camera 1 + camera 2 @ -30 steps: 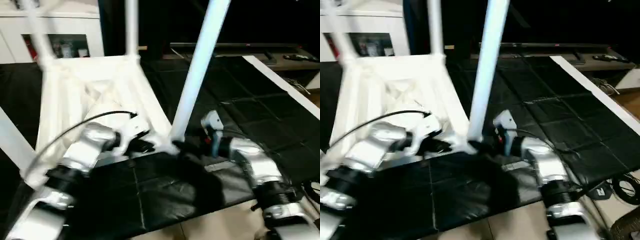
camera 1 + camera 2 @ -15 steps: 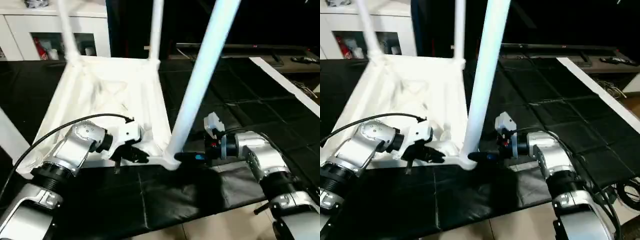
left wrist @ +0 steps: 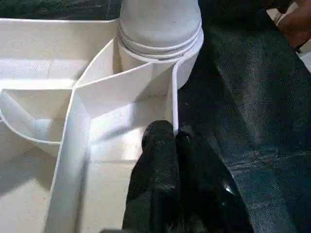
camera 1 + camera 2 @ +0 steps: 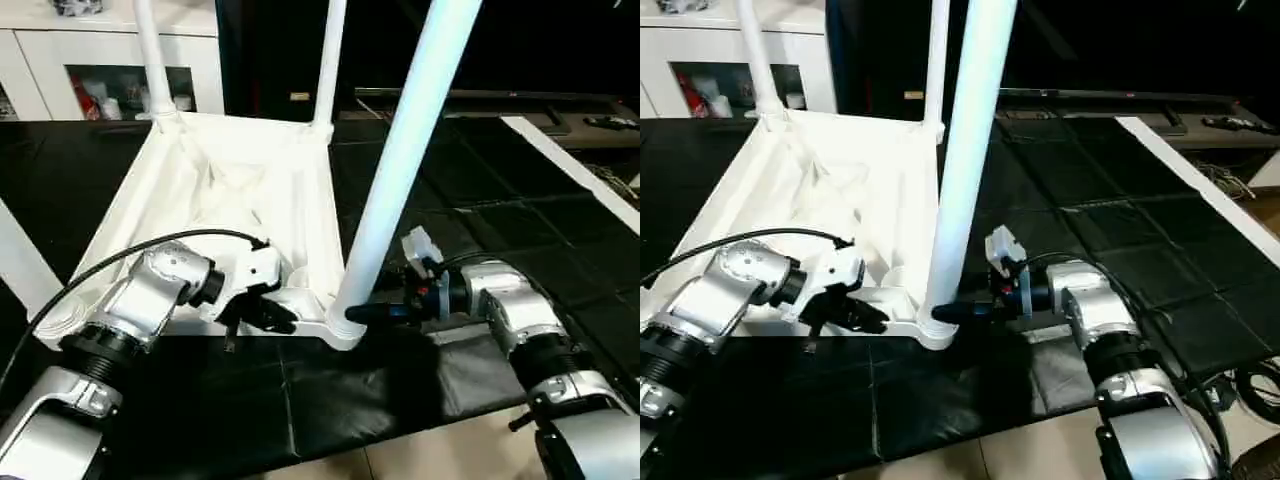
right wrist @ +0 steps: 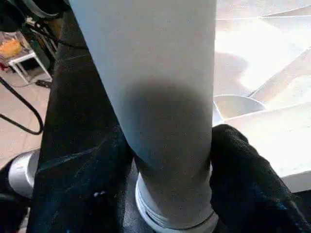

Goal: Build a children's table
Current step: Rotate leg to tighten

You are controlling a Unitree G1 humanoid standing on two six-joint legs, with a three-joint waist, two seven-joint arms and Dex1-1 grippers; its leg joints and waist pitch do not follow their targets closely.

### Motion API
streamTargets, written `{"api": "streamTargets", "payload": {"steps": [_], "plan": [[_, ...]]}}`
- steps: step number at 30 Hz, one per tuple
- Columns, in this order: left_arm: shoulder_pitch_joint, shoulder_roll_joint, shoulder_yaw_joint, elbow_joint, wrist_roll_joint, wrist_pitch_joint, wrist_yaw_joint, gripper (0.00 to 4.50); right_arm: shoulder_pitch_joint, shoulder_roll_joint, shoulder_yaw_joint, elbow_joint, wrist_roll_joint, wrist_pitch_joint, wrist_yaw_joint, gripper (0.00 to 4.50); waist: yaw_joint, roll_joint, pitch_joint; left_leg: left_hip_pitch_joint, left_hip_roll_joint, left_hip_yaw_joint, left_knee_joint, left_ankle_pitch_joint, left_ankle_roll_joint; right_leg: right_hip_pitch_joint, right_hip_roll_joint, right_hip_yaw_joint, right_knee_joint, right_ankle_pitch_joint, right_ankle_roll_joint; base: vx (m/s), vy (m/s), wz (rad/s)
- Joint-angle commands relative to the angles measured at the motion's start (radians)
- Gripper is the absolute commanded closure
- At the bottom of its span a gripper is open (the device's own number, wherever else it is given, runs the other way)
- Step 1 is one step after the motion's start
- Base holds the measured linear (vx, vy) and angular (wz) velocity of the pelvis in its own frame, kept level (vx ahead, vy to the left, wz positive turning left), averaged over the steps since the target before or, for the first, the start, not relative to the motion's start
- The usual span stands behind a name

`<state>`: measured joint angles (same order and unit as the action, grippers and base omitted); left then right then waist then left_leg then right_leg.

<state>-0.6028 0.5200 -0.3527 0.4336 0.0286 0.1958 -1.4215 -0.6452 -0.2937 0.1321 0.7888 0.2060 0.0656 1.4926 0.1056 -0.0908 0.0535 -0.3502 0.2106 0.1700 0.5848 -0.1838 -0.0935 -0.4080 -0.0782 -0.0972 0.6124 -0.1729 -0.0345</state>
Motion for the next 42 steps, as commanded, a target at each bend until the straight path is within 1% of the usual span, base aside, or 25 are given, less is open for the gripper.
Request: {"api": "streamTargets", "payload": {"steps": [1, 3, 10, 12, 13, 14, 15, 16, 17, 18, 19, 20, 21, 22, 25, 26, 27, 28, 30, 31, 32, 35, 36, 38, 42], "plan": [[-0.023, -0.015, -0.045, -0.039, -0.018, -0.016, -0.067, 4.50, -0.021, -0.003, -0.004, 0.004, 0.013, 0.005, 0.004, 2.39, -0.002, 0.025, -0.066, 0.005, 0.033, 0.001, -0.067, -0.179, 0.014, 0.059, -0.069, 0.057, -0.062, -0.192, -0.214, 0.000, 0.000, 0.00], [-0.020, -0.016, -0.044, -0.038, -0.019, -0.015, -0.066, 4.50, -0.023, 0.003, -0.007, 0.009, 0.016, 0.010, 0.012, 2.46, -0.002, 0.029, -0.066, 0.005, 0.033, 0.000, -0.068, -0.184, 0.011, 0.059, -0.069, 0.056, -0.061, -0.191, -0.217, 0.000, 0.000, 0.00], [-0.010, -0.046, -0.024, -0.040, -0.030, 0.045, -0.009, 4.50, 0.009, 0.015, -0.021, -0.024, 0.025, 0.046, -0.043, 2.50, -0.003, 0.026, -0.064, 0.006, 0.033, 0.000, -0.068, -0.211, 0.005, 0.058, -0.070, 0.056, -0.067, -0.229, -0.211, 0.000, 0.000, 0.00], [-0.010, -0.102, -0.003, -0.033, -0.017, 0.117, 0.105, 4.50, 0.033, 0.054, -0.029, -0.040, -0.016, 0.065, -0.224, 2.50, -0.006, 0.030, -0.061, 0.010, 0.034, -0.002, -0.071, -0.223, -0.008, 0.052, -0.070, 0.058, -0.069, -0.251, -0.201, 0.000, 0.000, 0.00], [-0.015, -0.145, 0.014, -0.024, -0.010, 0.158, 0.184, 4.50, 0.039, 0.084, -0.037, -0.045, -0.039, 0.081, -0.336, 2.50, -0.008, 0.028, -0.058, 0.010, 0.033, -0.003, -0.074, -0.237, -0.013, 0.052, -0.069, 0.058, -0.073, -0.276, -0.193, 0.000, 0.000, 0.00], [-0.015, -0.145, 0.014, -0.024, -0.010, 0.158, 0.184, 4.50, 0.039, 0.084, -0.037, -0.045, -0.039, 0.081, -0.336, 2.51, -0.013, 0.026, -0.054, 0.009, 0.029, -0.007, -0.076, -0.268, -0.029, 0.052, -0.071, 0.054, -0.081, -0.361, -0.168, 0.000, 0.000, 0.00], [-0.021, -0.182, 0.029, -0.013, -0.002, 0.191, 0.252, 4.50, 0.041, 0.111, -0.043, -0.047, -0.055, 0.096, -0.425, 2.52, -0.019, 0.024, -0.055, 0.014, 0.026, -0.008, -0.073, -0.290, -0.037, 0.050, -0.075, 0.053, -0.091, -0.443, -0.140, 0.000, 0.000, 0.00], [-0.030, -0.218, 0.043, -0.001, 0.004, 0.218, 0.316, 4.50, 0.038, 0.138, -0.052, -0.044, -0.066, 0.112, -0.502, 2.52, -0.027, 0.023, -0.055, 0.008, 0.023, -0.011, -0.071, -0.289, -0.038, 0.053, -0.076, 0.051, -0.096, -0.488, -0.116, 0.000, 0.000, 0.00], [-0.033, -0.232, 0.049, 0.003, 0.006, 0.230, 0.339, 4.50, 0.035, 0.149, -0.055, -0.042, -0.070, 0.122, -0.531, 2.52, -0.031, 0.022, -0.055, 0.005, 0.022, -0.012, -0.072, -0.286, -0.034, 0.054, -0.075, 0.049, -0.101, -0.506, -0.104, 0.000, 0.000, 0.00], [-0.046, -0.289, 0.070, 0.018, 0.013, 0.271, 0.431, 4.50, 0.018, 0.195, -0.072, -0.029, -0.078, 0.162, -0.653, 2.53, -0.039, 0.017, -0.056, 0.003, 0.021, -0.012, -0.070, -0.283, -0.033, 0.053, -0.073, 0.049, -0.102, -0.524, -0.086, 0.000, 0.000, 0.00], [-0.053, -0.321, 0.083, 0.025, 0.015, 0.291, 0.480, 4.50, 0.007, 0.220, -0.081, -0.021, -0.082, 0.181, -0.715, 2.54, -0.046, 0.018, -0.054, 0.008, 0.017, -0.014, -0.069, -0.288, -0.032, 0.047, -0.073, 0.044, -0.109, -0.553, -0.076, 0.000, 0.000, 0.00], [-0.065, -0.374, 0.106, 0.039, 0.010, 0.311, 0.556, 4.50, -0.004, 0.255, -0.073, -0.021, -0.103, 0.184, -0.789, 2.54, -0.053, 0.015, -0.055, 0.004, 0.014, -0.015, -0.067, -0.291, -0.026, 0.048, -0.073, 0.041, -0.113, -0.575, -0.065, 0.000, 0.000, 0.00], [-0.065, -0.374, 0.106, 0.039, 0.010, 0.311, 0.556, 4.50, -0.004, 0.255, -0.073, -0.021, -0.103, 0.184, -0.789, 2.55, -0.052, 0.017, -0.056, 0.004, 0.014, -0.016, -0.066, -0.288, -0.024, 0.048, -0.075, 0.040, -0.115, -0.580, -0.059, 0.000, 0.000, 0.00], [-0.070, -0.399, 0.116, 0.047, 0.007, 0.314, 0.588, 4.50, -0.010, 0.272, -0.069, -0.018, -0.108, 0.193, -0.814, 2.55, -0.055, 0.010, -0.056, 0.006, 0.013, -0.014, -0.065, -0.289, -0.010, 0.044, -0.072, 0.040, -0.120, -0.579, -0.054, 0.000, 0.000, 0.00], [-0.073, -0.415, 0.120, 0.051, 0.006, 0.315, 0.609, 4.50, -0.016, 0.285, -0.065, -0.015, -0.116, 0.196, -0.837, 2.57, -0.054, 0.014, -0.058, 0.005, 0.016, -0.013, -0.067, -0.276, 0.006, 0.042, -0.071, 0.045, -0.113, -0.524, -0.066, 0.000, 0.000, 0.00], [-0.072, -0.428, 0.117, 0.045, 0.011, 0.316, 0.622, 4.50, -0.019, 0.302, -0.055, -0.014, -0.131, 0.191, -0.865, 2.57, -0.054, 0.011, -0.059, 0.004, 0.017, -0.011, -0.068, -0.268, 0.012, 0.043, -0.069, 0.047, -0.110, -0.490, -0.075, 0.000, 0.000, 0.00], [-0.072, -0.428, 0.117, 0.045, 0.011, 0.316, 0.622, 4.50, -0.019, 0.302, -0.055, -0.014, -0.131, 0.191, -0.865, 2.57, -0.053, 0.013, -0.059, 0.003, 0.019, -0.012, -0.069, -0.261, 0.013, 0.045, -0.069, 0.047, -0.105, -0.470, -0.082, 0.000, 0.000, 0.00], [-0.068, -0.426, 0.110, 0.035, 0.022, 0.318, 0.620, 4.50, -0.019, 0.313, -0.053, -0.016, -0.133, 0.183, -0.875, 2.57, -0.054, 0.011, -0.059, 0.000, 0.019, -0.011, -0.071, -0.246, 0.015, 0.048, -0.069, 0.049, -0.100, -0.430, -0.094, 0.000, 0.000, 0.00], [-0.064, -0.422, 0.106, 0.028, 0.028, 0.317, 0.616, 4.50, -0.019, 0.320, -0.057, -0.018, -0.123, 0.186, -0.871, 2.57, -0.054, 0.012, -0.059, 0.001, 0.020, -0.010, -0.071, -0.244, 0.019, 0.048, -0.069, 0.050, -0.099, -0.415, -0.100, 0.000, 0.000, 0.00], [-0.060, -0.416, 0.105, 0.023, 0.028, 0.319, 0.608, 4.50, -0.016, 0.323, -0.065, -0.025, -0.110, 0.179, -0.860, 2.03, -0.054, 0.011, -0.059, 0.002, 0.019, -0.008, -0.071, -0.246, 0.022, 0.048, -0.069, 0.051, -0.100, -0.416, -0.101, 0.000, 0.000, 0.00], [-0.055, -0.409, 0.104, 0.014, 0.033, 0.322, 0.602, 4.50, -0.006, 0.327, -0.074, -0.051, -0.099, 0.177, -0.853, 1.89, -0.053, 0.009, -0.058, 0.001, 0.019, -0.008, -0.072, -0.245, 0.023, 0.049, -0.070, 0.051, -0.102, -0.422, -0.098, 0.000, 0.000, 0.00], [-0.053, -0.396, 0.099, 0.010, 0.041, 0.312, 0.599, 4.50, 0.009, 0.325, -0.078, -0.082, -0.086, 0.176, -0.837, 1.67, -0.052, 0.012, -0.058, 0.000, 0.021, -0.009, -0.073, -0.236, 0.022, 0.049, -0.071, 0.052, -0.100, -0.415, -0.098, 0.000, 0.000, 0.00], [-0.051, -0.387, 0.097, 0.009, 0.041, 0.310, 0.593, 4.50, 0.015, 0.317, -0.076, -0.090, -0.086, 0.169, -0.832, 1.53, -0.053, 0.005, -0.060, 0.000, 0.022, -0.008, -0.073, -0.231, 0.023, 0.049, -0.071, 0.052, -0.099, -0.406, -0.098, 0.000, 0.000, 0.00], [-0.048, -0.363, 0.089, 0.007, 0.042, 0.293, 0.572, 4.50, 0.032, 0.295, -0.067, -0.109, -0.087, 0.130, -0.799, 1.39, -0.049, 0.008, -0.059, -0.001, 0.023, -0.008, -0.073, -0.218, 0.025, 0.049, -0.073, 0.054, -0.096, -0.386, -0.102, 0.000, 0.000, 0.00], [-0.045, -0.321, 0.107, 0.006, 0.030, 0.290, 0.543, 4.50, 0.088, 0.231, -0.030, -0.177, -0.069, 0.121, -0.645, 1.07, -0.044, 0.010, -0.061, -0.002, 0.024, -0.004, -0.071, -0.181, 0.041, 0.054, -0.070, 0.056, -0.087, -0.291, -0.133, 0.000, 0.000, 0.00]]}}
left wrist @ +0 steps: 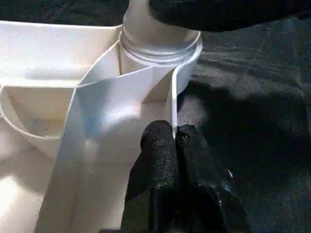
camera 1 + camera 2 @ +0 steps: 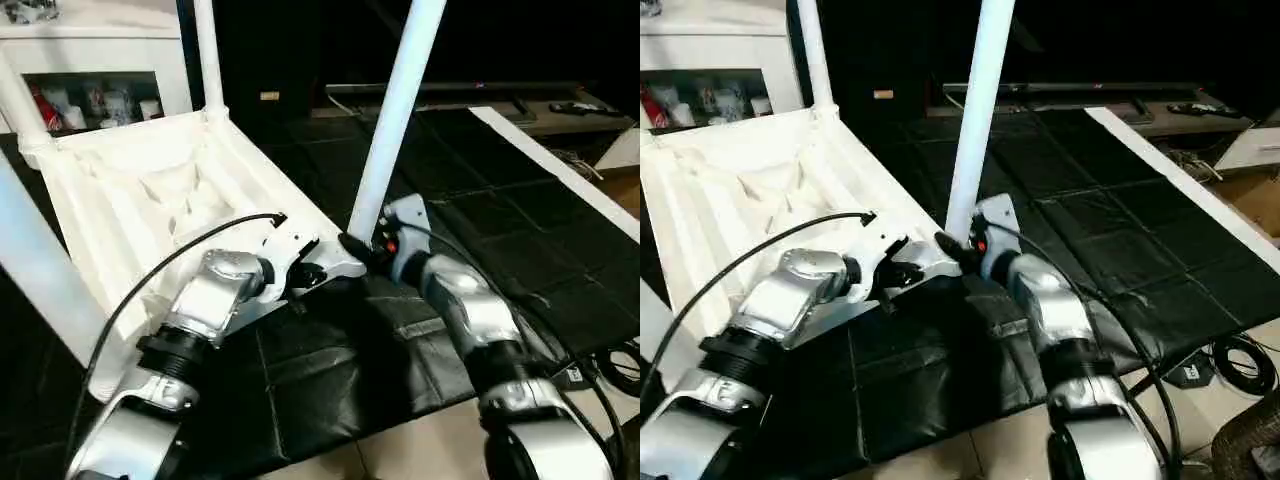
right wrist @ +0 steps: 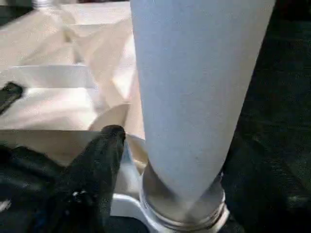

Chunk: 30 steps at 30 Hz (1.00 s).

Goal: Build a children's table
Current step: Rotate leg to tighten

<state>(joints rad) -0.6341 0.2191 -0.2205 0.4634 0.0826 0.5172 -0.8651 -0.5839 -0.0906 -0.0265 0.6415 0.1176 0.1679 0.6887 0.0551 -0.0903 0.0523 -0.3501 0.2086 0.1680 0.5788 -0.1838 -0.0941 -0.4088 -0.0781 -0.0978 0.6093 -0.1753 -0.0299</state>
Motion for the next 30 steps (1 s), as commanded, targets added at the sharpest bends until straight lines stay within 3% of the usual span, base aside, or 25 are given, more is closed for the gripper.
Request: {"api": "streamTargets", "payload": {"steps": [1, 5, 8, 12, 21, 26, 27, 30], "plan": [[-0.014, -0.020, -0.025, -0.024, -0.023, -0.032, -0.013, 4.50, 0.027, 0.028, 0.128, -0.029, 0.019, 0.019, 0.159, 0.97, 0.009, 0.009, -0.060, -0.003, 0.026, -0.001, -0.065, -0.174, 0.045, 0.055, -0.069, 0.057, -0.081, -0.272, -0.147, 0.000, 0.000, 0.00], [-0.011, 0.017, -0.021, -0.024, -0.029, -0.063, -0.063, 4.50, 0.063, -0.033, 0.152, -0.067, 0.020, 0.026, 0.260, 0.77, 0.014, 0.009, -0.059, -0.001, 0.026, 0.000, -0.065, -0.185, 0.047, 0.056, -0.070, 0.058, -0.084, -0.291, -0.147, 0.000, 0.000, 0.00], [0.001, 0.077, -0.039, -0.029, -0.032, -0.107, -0.163, 4.50, 0.075, -0.107, 0.136, -0.081, 0.032, 0.032, 0.343, 0.44, 0.015, 0.013, -0.056, 0.001, 0.027, -0.002, -0.067, -0.208, 0.038, 0.054, -0.071, 0.057, -0.090, -0.338, -0.139, 0.000, 0.000, 0.00], [0.009, 0.133, -0.065, -0.033, -0.036, -0.136, -0.250, 4.50, 0.068, -0.169, 0.115, -0.078, 0.049, 0.017, 0.424, 0.07, 0.018, 0.010, -0.058, -0.001, 0.028, -0.002, -0.067, -0.209, 0.042, 0.056, -0.071, 0.057, -0.088, -0.340, -0.135, 0.000, 0.000, 0.00], [0.011, 0.226, -0.111, -0.026, -0.054, -0.242, -0.440, 4.50, 0.035, -0.260, 0.111, -0.060, 0.068, -0.054, 0.593, 0.07, 0.034, 0.010, -0.063, 0.000, 0.028, 0.002, -0.061, -0.138, 0.054, 0.058, -0.068, 0.058, -0.066, -0.186, -0.193, 0.000, 0.000, 0.00], [0.028, 0.273, -0.158, -0.062, -0.073, -0.261, -0.567, 4.50, 0.017, -0.279, 0.155, -0.045, 0.066, -0.078, 0.700, 0.07, 0.035, 0.012, -0.062, 0.002, 0.030, 0.004, -0.061, -0.154, 0.050, 0.058, -0.070, 0.058, -0.066, -0.202, -0.202, 0.000, 0.000, 0.00], [0.029, 0.276, -0.162, -0.066, -0.073, -0.261, -0.574, 4.50, 0.015, -0.278, 0.157, -0.045, 0.070, -0.074, 0.711, 0.07, 0.037, 0.017, -0.062, 0.003, 0.032, 0.003, -0.062, -0.157, 0.047, 0.058, -0.070, 0.058, -0.065, -0.203, -0.204, 0.000, 0.000, 0.00], [0.028, 0.278, -0.165, -0.064, -0.071, -0.272, -0.577, 4.50, -0.004, -0.272, 0.159, -0.010, 0.068, -0.082, 0.725, 0.07, 0.041, 0.014, -0.062, 0.004, 0.033, 0.003, -0.062, -0.167, 0.039, 0.057, -0.070, 0.057, -0.066, -0.211, -0.207, 0.000, 0.000, 0.00]]}}
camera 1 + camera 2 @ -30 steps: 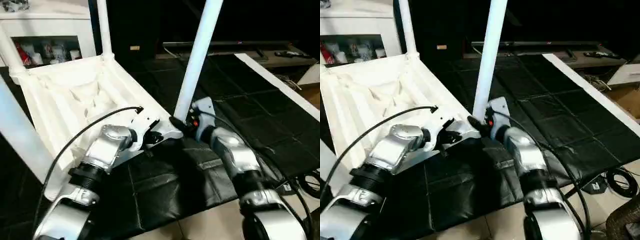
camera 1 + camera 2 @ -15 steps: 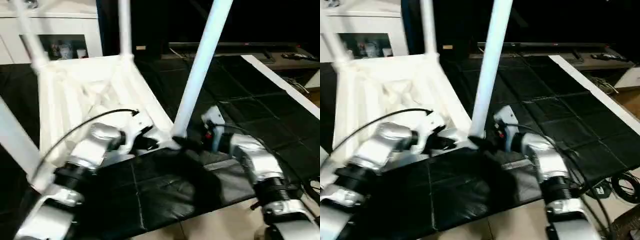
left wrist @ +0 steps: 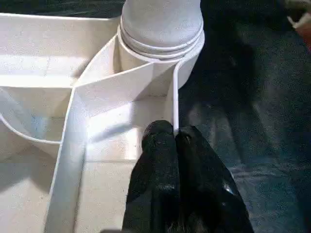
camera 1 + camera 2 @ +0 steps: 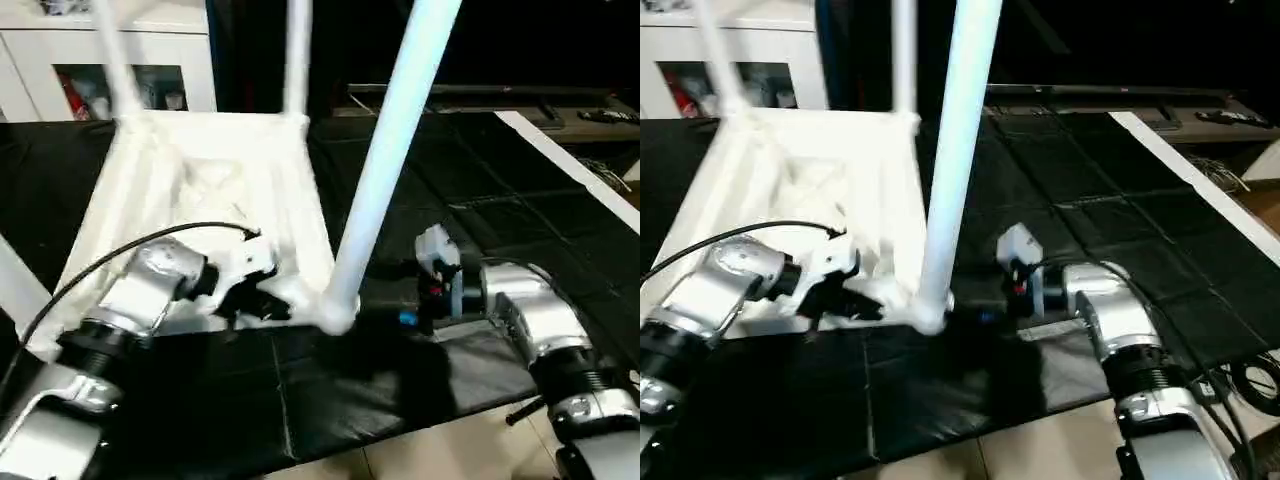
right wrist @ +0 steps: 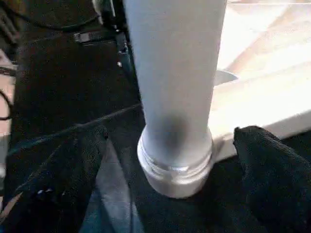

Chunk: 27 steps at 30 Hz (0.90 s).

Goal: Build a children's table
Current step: Rotate leg to tighten

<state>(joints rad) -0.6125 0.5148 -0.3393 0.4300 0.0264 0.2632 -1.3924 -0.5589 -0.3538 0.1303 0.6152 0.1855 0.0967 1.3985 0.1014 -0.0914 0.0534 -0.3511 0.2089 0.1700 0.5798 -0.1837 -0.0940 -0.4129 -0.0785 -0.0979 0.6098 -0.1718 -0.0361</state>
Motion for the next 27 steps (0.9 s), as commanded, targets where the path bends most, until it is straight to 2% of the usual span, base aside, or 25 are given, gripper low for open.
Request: {"api": "streamTargets", "payload": {"steps": [1, 3, 7, 11, 18, 19, 27], "plan": [[0.006, -0.017, -0.046, -0.029, -0.015, -0.021, -0.051, 4.50, -0.035, -0.007, 0.003, 0.030, -0.001, -0.017, 0.017, 0.22, -0.003, 0.016, -0.064, 0.005, 0.032, 0.002, -0.062, -0.169, 0.034, 0.061, -0.070, 0.058, -0.066, -0.217, -0.202, 0.000, 0.000, 0.00], [0.006, -0.014, -0.048, -0.032, -0.014, -0.023, -0.057, 4.50, -0.050, 0.002, 0.005, 0.064, -0.005, -0.031, 0.019, 0.22, -0.001, 0.018, -0.063, 0.006, 0.032, 0.001, -0.063, -0.176, 0.027, 0.060, -0.071, 0.058, -0.067, -0.232, -0.198, 0.000, 0.000, 0.00], [0.004, -0.009, -0.053, -0.032, -0.014, -0.032, -0.067, 4.50, -0.067, 0.012, 0.007, 0.094, -0.003, -0.052, 0.022, 0.56, 0.002, 0.018, -0.064, 0.006, 0.031, 0.001, -0.063, -0.179, 0.020, 0.061, -0.070, 0.058, -0.067, -0.241, -0.188, 0.000, 0.000, 0.00], [0.006, -0.006, -0.055, -0.037, -0.014, -0.033, -0.075, 4.50, -0.080, 0.030, 0.002, 0.105, 0.018, -0.042, 0.037, 0.94, 0.003, 0.019, -0.066, 0.004, 0.032, 0.001, -0.062, -0.168, 0.023, 0.062, -0.068, 0.057, -0.061, -0.202, -0.200, 0.000, 0.000, 0.00], [0.010, -0.008, -0.061, -0.040, -0.014, -0.035, -0.075, 4.50, -0.086, 0.052, 0.014, 0.119, 0.031, -0.028, 0.082, 1.53, 0.005, 0.019, -0.067, 0.005, 0.033, 0.002, -0.061, -0.160, 0.023, 0.063, -0.068, 0.057, -0.059, -0.191, -0.204, 0.000, 0.000, 0.00], [0.011, -0.008, -0.061, -0.039, -0.014, -0.034, -0.075, 4.50, -0.086, 0.053, 0.016, 0.123, 0.032, -0.027, 0.088, 1.71, 0.004, 0.015, -0.066, 0.004, 0.033, 0.002, -0.061, -0.159, 0.024, 0.063, -0.068, 0.057, -0.059, -0.193, -0.203, 0.000, 0.000, 0.00], [0.013, -0.007, -0.061, -0.033, -0.012, -0.038, -0.070, 4.50, -0.092, 0.055, 0.014, 0.137, 0.035, -0.013, 0.110, 2.26, 0.006, 0.014, -0.067, 0.004, 0.033, 0.003, -0.060, -0.154, 0.024, 0.063, -0.069, 0.057, -0.059, -0.206, -0.198, 0.000, 0.000, 0.00]]}}
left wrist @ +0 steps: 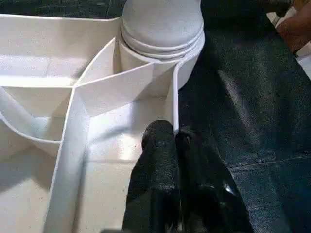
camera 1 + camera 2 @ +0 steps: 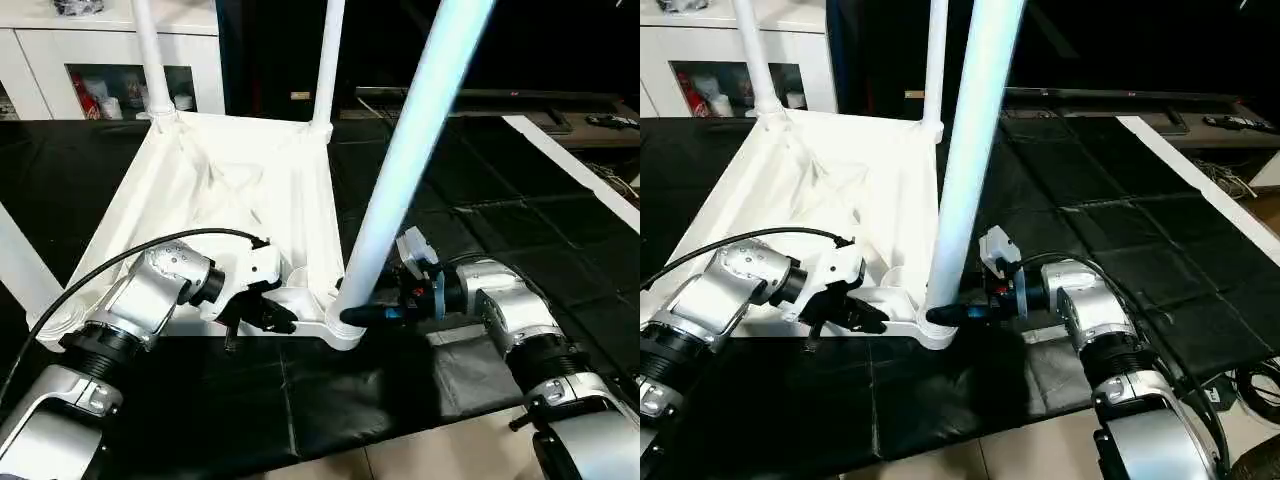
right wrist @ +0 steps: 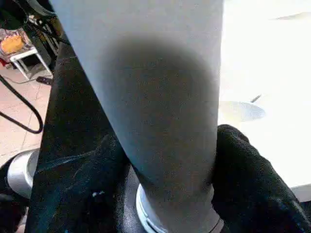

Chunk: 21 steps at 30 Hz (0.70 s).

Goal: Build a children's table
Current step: Rotate leg to tighten

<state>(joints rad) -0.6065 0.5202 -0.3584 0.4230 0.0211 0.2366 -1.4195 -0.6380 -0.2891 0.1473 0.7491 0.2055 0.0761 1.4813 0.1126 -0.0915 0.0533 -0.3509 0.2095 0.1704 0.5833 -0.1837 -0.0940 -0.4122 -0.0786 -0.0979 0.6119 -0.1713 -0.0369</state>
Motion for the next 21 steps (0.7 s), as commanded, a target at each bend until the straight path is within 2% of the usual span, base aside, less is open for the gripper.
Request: {"api": "streamTargets", "payload": {"steps": [1, 10, 12, 13, 14, 15, 16, 17, 18, 19, 21], "plan": [[0.007, -0.012, -0.041, -0.025, -0.007, -0.012, -0.042, 4.50, -0.014, -0.009, -0.004, 0.004, 0.015, 0.009, 0.028, 2.34, -0.005, 0.015, -0.067, 0.004, 0.032, 0.002, -0.064, -0.150, 0.024, 0.061, -0.069, 0.057, -0.060, -0.200, -0.199, 0.000, 0.000, 0.00], [0.017, -0.024, -0.019, -0.027, -0.009, 0.032, 0.012, 4.50, 0.005, 0.012, -0.017, -0.009, 0.033, 0.037, 0.003, 2.43, -0.004, 0.013, -0.066, 0.003, 0.031, 0.003, -0.063, -0.148, 0.025, 0.062, -0.070, 0.058, -0.062, -0.213, -0.194, 0.000, 0.000, 0.00], [0.018, -0.034, -0.012, -0.029, -0.012, 0.051, 0.032, 4.50, 0.011, 0.018, -0.019, -0.015, 0.029, 0.040, -0.022, 2.43, -0.004, 0.013, -0.065, 0.003, 0.031, 0.002, -0.063, -0.159, 0.023, 0.061, -0.071, 0.057, -0.065, -0.240, -0.186, 0.000, 0.000, 0.00], [0.013, -0.091, 0.017, -0.018, -0.013, 0.107, 0.136, 4.50, 0.024, 0.053, -0.031, -0.011, -0.006, 0.048, -0.183, 2.43, -0.009, 0.017, -0.060, 0.006, 0.033, 0.001, -0.067, -0.176, 0.009, 0.055, -0.070, 0.059, -0.069, -0.259, -0.180, 0.000, 0.000, 0.00], [0.009, -0.113, 0.026, -0.012, -0.013, 0.124, 0.174, 4.50, 0.026, 0.067, -0.037, -0.005, -0.020, 0.054, -0.248, 2.43, -0.010, 0.014, -0.057, 0.009, 0.031, 0.000, -0.068, -0.194, 0.000, 0.052, -0.071, 0.058, -0.073, -0.291, -0.175, 0.000, 0.000, 0.00], [0.002, -0.142, 0.038, 0.001, -0.011, 0.130, 0.224, 4.50, 0.024, 0.083, -0.043, 0.003, -0.034, 0.062, -0.318, 2.45, -0.014, 0.012, -0.055, 0.007, 0.028, -0.004, -0.069, -0.230, -0.014, 0.056, -0.073, 0.055, -0.081, -0.384, -0.148, 0.000, 0.000, 0.00], [-0.012, -0.188, 0.059, 0.023, -0.014, 0.160, 0.294, 4.50, 0.024, 0.111, -0.049, 0.004, -0.054, 0.077, -0.416, 2.45, -0.016, 0.016, -0.055, 0.012, 0.025, -0.005, -0.067, -0.252, -0.022, 0.053, -0.076, 0.053, -0.092, -0.463, -0.117, 0.000, 0.000, 0.00], [-0.024, -0.222, 0.071, 0.040, -0.015, 0.179, 0.341, 4.50, 0.024, 0.131, -0.051, -0.003, -0.066, 0.096, -0.477, 2.46, -0.019, 0.015, -0.054, 0.015, 0.024, -0.005, -0.067, -0.259, -0.023, 0.048, -0.075, 0.053, -0.098, -0.489, -0.107, 0.000, 0.000, 0.00], [-0.035, -0.250, 0.079, 0.056, -0.012, 0.193, 0.381, 4.50, 0.023, 0.149, -0.054, -0.008, -0.073, 0.115, -0.526, 2.46, -0.030, 0.011, -0.051, 0.013, 0.020, -0.007, -0.067, -0.272, -0.027, 0.049, -0.073, 0.049, -0.105, -0.541, -0.082, 0.000, 0.000, 0.00], [-0.041, -0.267, 0.083, 0.066, -0.010, 0.200, 0.407, 4.50, 0.022, 0.160, -0.056, -0.011, -0.077, 0.127, -0.556, 2.47, -0.035, 0.009, -0.055, 0.007, 0.018, -0.013, -0.067, -0.274, -0.026, 0.057, -0.076, 0.044, -0.108, -0.577, -0.056, 0.000, 0.000, 0.00], [-0.059, -0.308, 0.097, 0.093, -0.005, 0.213, 0.472, 4.50, 0.013, 0.192, -0.061, -0.007, -0.091, 0.155, -0.635, 2.50, -0.044, 0.007, -0.054, 0.002, 0.016, -0.013, -0.067, -0.272, -0.017, 0.054, -0.074, 0.042, -0.116, -0.593, -0.033, 0.000, 0.000, 0.00]]}}
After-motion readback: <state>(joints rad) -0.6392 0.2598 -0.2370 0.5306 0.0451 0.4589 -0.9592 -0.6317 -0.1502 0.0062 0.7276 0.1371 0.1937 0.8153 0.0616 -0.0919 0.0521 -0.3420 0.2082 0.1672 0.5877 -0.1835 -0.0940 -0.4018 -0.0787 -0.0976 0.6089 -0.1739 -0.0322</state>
